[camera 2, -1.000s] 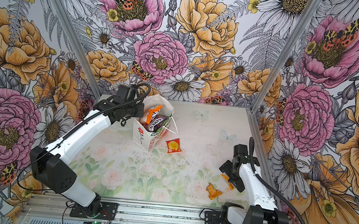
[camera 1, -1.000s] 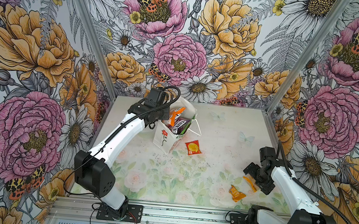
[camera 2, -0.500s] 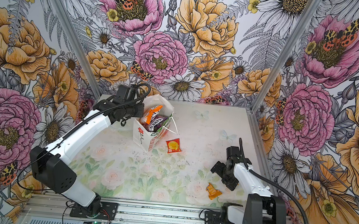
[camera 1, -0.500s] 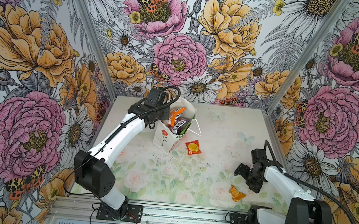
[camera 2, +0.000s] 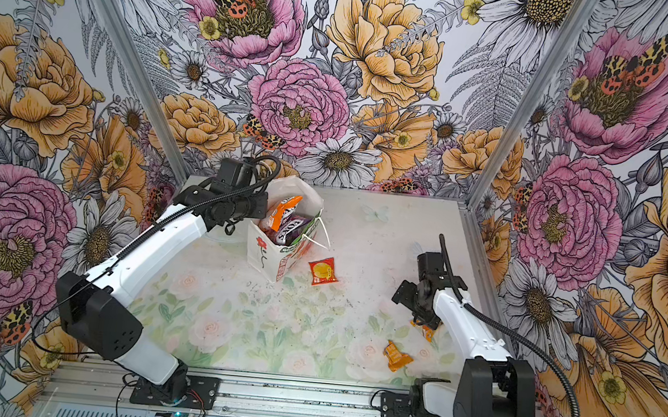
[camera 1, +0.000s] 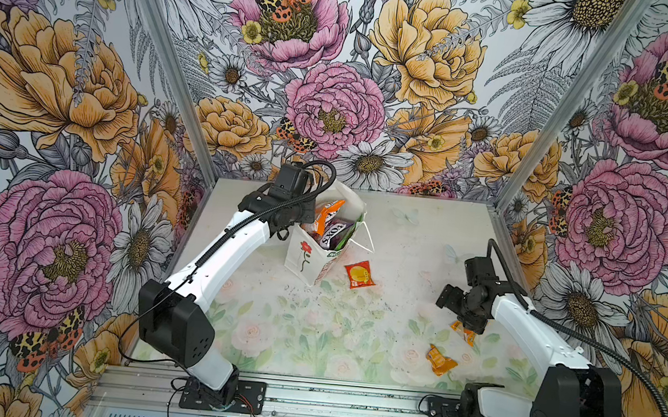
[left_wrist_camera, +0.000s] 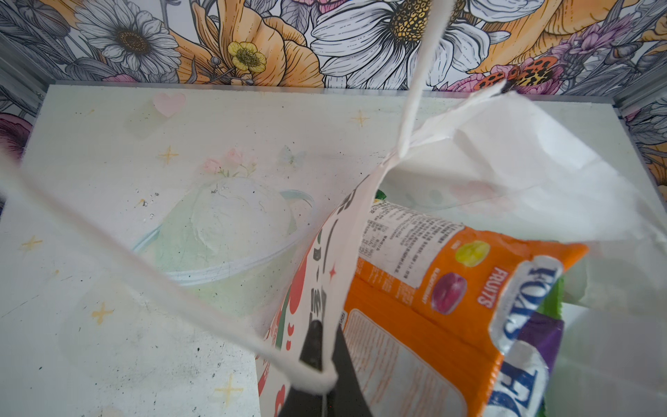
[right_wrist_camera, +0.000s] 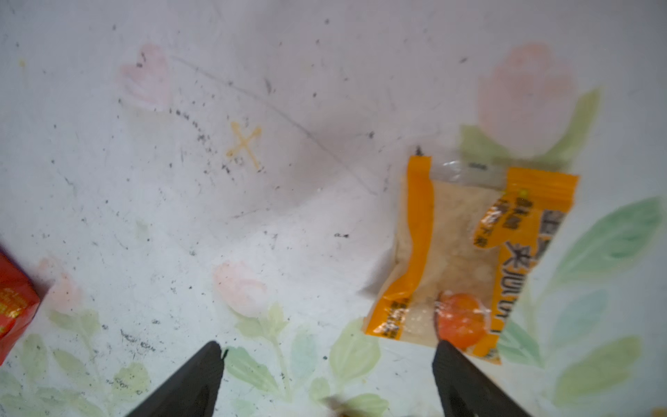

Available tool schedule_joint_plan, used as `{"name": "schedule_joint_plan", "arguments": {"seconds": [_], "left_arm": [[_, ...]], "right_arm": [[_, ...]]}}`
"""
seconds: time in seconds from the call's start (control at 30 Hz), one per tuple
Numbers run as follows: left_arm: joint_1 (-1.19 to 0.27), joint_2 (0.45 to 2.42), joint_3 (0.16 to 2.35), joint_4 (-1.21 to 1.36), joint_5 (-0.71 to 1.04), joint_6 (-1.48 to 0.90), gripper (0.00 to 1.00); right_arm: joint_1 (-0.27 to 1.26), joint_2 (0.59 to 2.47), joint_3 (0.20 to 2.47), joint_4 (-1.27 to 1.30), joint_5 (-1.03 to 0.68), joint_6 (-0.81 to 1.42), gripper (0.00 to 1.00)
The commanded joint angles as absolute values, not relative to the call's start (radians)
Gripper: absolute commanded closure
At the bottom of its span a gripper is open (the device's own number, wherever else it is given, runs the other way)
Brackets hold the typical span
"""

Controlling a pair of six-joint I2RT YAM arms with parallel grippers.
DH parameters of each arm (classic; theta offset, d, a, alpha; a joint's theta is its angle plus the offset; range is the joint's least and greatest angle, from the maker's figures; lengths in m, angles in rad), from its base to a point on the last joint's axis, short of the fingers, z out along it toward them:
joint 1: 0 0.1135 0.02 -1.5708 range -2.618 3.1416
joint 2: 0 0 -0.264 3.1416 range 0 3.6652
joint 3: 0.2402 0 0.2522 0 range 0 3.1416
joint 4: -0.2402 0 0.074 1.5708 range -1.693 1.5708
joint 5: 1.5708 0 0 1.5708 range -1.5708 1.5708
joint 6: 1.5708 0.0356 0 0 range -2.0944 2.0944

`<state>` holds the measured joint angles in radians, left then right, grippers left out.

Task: Place the snacks into the paper bag
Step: 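Lower the right gripper onto the yellow biscuit packet and close on it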

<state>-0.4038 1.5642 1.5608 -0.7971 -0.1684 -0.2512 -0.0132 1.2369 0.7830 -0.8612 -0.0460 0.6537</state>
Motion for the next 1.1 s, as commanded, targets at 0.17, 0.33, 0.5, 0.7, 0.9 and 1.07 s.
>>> {"name": "schedule_joint_plan", "arguments": {"seconds": [0.17, 0.33, 0.5, 0.7, 0.9, 1.07], "left_arm": [[-0.412, 1.555, 1.572, -0.731, -0.192, -0.23, 1.0], [-0.412, 1.558, 1.574, -0.732, -0.185, -0.229, 1.0], [-0.412, 1.565, 1.577, -0.736, -0.18, -0.231, 1.0], [-0.413, 1.569, 1.577, -0.736, -0.184, -0.23, 1.0], [-0.413, 1.572, 1.576, -0.738, -0.189, -0.229, 1.0], [-0.413, 1.572, 1.576, -0.738, -0.191, -0.227, 1.0]], "right_arm": [[-0.332, 1.216, 0.784, -0.86, -0.052, 0.62, 0.18], [-0.446, 1.238, 0.703, -0.762, -0.16, 0.642, 0.32], [-0.425, 1.296, 0.67, -0.711, -0.224, 0.641, 0.48], [-0.308, 1.33, 0.653, -0.677, -0.198, 0.666, 0.55], [-0.234, 1.389, 0.64, -0.631, -0.21, 0.691, 0.73], [-0.208, 1.39, 0.621, -0.609, -0.216, 0.702, 0.86]]}}
